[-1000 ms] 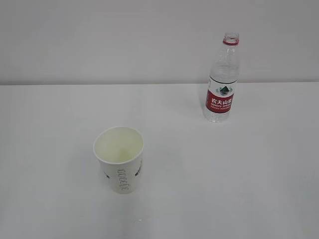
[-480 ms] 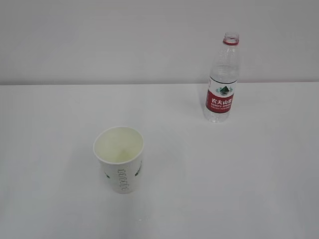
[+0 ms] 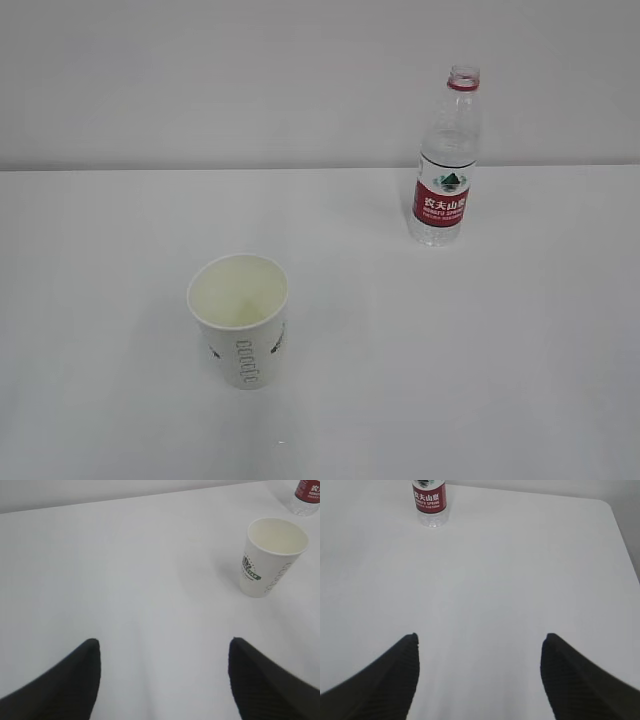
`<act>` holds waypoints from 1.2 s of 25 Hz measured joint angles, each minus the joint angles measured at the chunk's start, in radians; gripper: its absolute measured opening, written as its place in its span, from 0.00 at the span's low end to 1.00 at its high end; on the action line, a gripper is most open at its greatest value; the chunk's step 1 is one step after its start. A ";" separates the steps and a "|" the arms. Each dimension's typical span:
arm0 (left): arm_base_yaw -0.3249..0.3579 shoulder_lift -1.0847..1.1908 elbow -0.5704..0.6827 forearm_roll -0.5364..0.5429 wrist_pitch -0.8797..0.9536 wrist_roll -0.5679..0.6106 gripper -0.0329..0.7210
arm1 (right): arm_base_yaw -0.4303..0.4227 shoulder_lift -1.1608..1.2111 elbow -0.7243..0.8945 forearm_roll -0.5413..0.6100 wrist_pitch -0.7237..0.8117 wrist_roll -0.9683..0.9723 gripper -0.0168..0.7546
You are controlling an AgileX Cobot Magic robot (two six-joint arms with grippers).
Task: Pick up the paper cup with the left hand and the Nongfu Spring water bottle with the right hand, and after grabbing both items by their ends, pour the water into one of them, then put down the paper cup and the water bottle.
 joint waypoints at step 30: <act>0.000 0.000 -0.026 0.030 -0.316 0.000 0.81 | 0.000 0.000 -0.024 0.008 -0.246 0.000 0.76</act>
